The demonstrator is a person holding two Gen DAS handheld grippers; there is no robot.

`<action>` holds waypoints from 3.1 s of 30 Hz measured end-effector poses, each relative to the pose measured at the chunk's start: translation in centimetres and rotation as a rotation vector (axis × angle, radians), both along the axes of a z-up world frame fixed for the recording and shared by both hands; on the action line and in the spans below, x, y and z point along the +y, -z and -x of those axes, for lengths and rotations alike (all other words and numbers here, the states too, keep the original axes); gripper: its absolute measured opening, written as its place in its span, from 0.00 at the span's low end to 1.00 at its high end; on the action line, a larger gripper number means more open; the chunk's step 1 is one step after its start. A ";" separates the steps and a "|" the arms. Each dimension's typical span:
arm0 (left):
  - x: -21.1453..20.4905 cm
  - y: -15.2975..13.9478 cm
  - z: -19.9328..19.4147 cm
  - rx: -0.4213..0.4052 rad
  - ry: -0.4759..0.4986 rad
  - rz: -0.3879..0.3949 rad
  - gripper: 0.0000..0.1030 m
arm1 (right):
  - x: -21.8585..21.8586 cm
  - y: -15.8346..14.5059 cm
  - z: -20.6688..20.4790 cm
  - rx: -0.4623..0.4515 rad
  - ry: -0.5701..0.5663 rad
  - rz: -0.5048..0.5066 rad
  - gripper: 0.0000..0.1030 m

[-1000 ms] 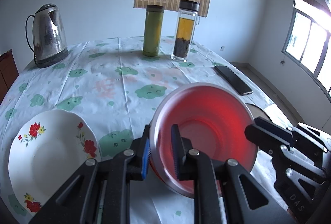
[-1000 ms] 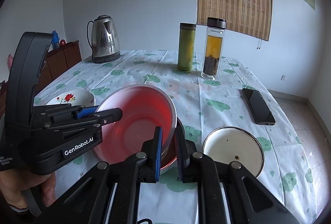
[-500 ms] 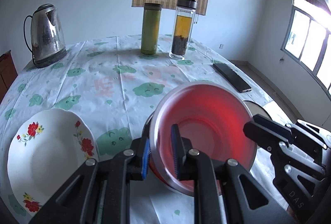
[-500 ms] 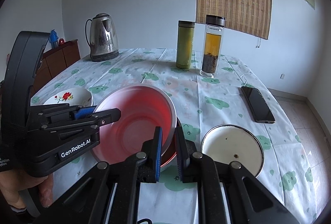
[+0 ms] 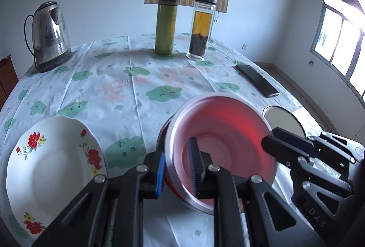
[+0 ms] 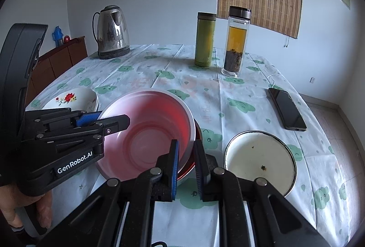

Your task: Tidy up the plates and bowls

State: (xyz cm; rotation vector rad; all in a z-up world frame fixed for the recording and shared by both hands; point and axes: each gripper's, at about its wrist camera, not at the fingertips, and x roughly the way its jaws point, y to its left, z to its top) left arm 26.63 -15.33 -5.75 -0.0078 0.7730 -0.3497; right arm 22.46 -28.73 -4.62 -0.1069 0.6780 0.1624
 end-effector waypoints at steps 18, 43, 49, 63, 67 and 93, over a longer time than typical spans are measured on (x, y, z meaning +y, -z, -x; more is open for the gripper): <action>-0.1 0.4 -0.1 0.000 0.005 -0.004 0.15 | -0.2 0.7 -0.3 0.017 0.011 -0.002 0.15; -0.1 0.6 0.0 0.001 0.007 -0.003 0.15 | -0.2 0.7 0.2 0.007 0.007 -0.009 0.15; -0.1 0.6 -0.1 0.001 0.009 0.001 0.15 | -0.1 0.7 0.2 0.005 0.006 -0.008 0.15; 0.3 0.3 0.0 -0.013 0.006 0.032 0.23 | -0.1 0.6 0.3 -0.004 -0.013 -0.020 0.16; 0.6 0.1 0.1 -0.013 0.005 0.047 0.28 | -0.1 0.6 0.3 -0.003 -0.019 -0.033 0.16; 2.7 -0.2 -0.2 -0.051 -0.095 0.092 0.74 | -2.1 0.2 0.2 -0.060 0.065 -0.042 0.51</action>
